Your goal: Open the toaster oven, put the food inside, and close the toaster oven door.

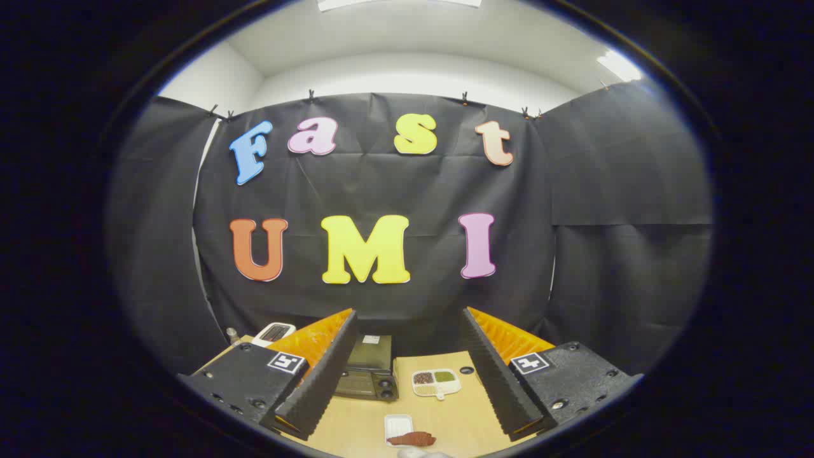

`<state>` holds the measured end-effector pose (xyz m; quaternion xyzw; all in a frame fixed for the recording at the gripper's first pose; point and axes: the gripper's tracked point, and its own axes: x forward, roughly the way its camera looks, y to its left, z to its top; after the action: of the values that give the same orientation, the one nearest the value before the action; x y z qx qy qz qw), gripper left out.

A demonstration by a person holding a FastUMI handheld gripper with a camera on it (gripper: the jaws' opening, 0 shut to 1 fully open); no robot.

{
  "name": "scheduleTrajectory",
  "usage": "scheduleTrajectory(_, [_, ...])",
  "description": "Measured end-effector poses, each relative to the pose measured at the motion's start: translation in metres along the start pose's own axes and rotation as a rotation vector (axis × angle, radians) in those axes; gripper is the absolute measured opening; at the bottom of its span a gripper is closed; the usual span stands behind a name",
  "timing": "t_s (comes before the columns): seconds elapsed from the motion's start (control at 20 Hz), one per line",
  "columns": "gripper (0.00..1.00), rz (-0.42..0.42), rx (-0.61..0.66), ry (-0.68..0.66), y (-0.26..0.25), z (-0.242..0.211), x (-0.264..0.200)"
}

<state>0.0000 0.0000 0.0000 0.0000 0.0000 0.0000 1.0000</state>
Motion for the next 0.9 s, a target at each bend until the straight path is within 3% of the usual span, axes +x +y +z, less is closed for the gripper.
scheduleTrajectory(0.55, [1.00,-0.006,-0.020,0.017,0.017,-0.010,0.008])
scheduleTrajectory(0.9, [1.00,-0.022,-0.049,0.035,0.043,-0.039,0.039])
